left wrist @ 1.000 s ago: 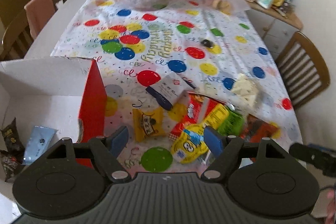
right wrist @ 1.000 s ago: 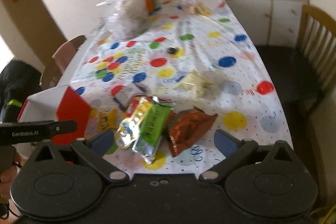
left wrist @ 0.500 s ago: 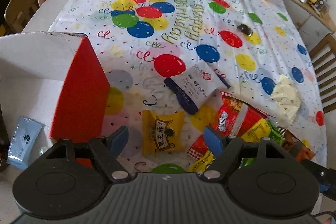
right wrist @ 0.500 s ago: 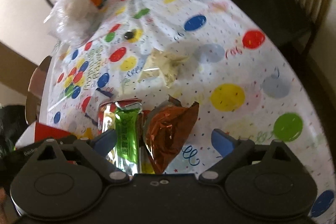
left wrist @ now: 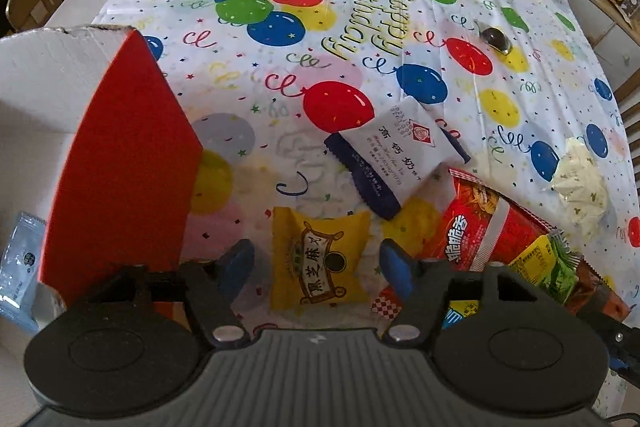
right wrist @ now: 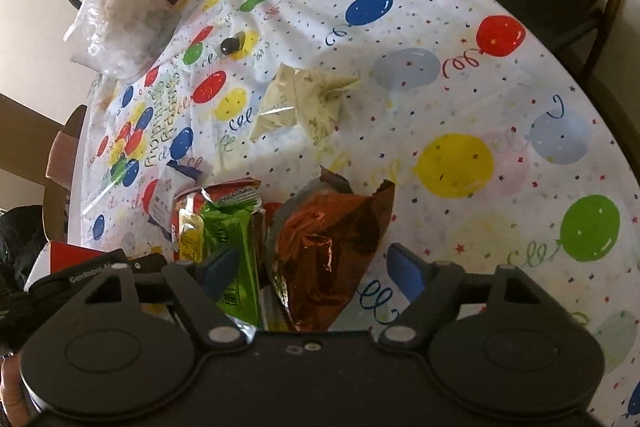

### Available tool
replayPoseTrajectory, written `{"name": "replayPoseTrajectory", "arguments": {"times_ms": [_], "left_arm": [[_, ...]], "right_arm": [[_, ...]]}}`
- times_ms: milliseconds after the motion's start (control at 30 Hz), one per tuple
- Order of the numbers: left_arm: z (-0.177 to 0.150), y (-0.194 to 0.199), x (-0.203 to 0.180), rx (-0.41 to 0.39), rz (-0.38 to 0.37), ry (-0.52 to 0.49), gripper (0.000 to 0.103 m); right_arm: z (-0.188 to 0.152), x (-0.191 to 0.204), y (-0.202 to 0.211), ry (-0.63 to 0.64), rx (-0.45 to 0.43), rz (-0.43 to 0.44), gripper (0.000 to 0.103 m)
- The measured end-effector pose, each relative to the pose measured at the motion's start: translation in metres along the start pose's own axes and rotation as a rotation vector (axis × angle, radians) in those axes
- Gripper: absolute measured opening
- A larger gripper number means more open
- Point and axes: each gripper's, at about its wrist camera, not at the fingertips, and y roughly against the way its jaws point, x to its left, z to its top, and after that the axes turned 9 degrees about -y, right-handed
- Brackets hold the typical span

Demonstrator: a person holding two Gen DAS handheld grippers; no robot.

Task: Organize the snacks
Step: 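Reach the left gripper toward the yellow packet while the right gripper approaches the copper-brown chips packet, then grasp the yellow packet with the left gripper while the right gripper grasps the copper-brown packet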

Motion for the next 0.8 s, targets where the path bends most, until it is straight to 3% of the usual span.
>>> {"name": "replayPoseTrajectory", "arguments": {"times_ms": [200,267,333,567,800], "left_arm": [[-0.002,-0.001,-0.001,-0.020,0.003,-0.017,0.049],[-0.002,-0.001,0.000,-0.026,0.003,-0.017,0.048],[-0.003,0.000,0.001,-0.034,0.002,-0.011,0.040],[-0.007,0.003,0.003,-0.033,-0.008,-0.005,0.038],[-0.016,0.017,0.002,-0.031,-0.046,-0.002,0.038]], "right_arm": [[0.000,-0.002,-0.008,0.004,0.001,0.008,0.070],[0.000,-0.002,-0.009,0.002,0.003,0.010,0.062],[-0.001,-0.003,-0.010,0.001,0.001,0.010,0.059],[-0.005,-0.006,-0.006,0.007,-0.016,0.017,0.042],[-0.012,-0.013,0.007,0.006,-0.043,0.026,0.039]]}}
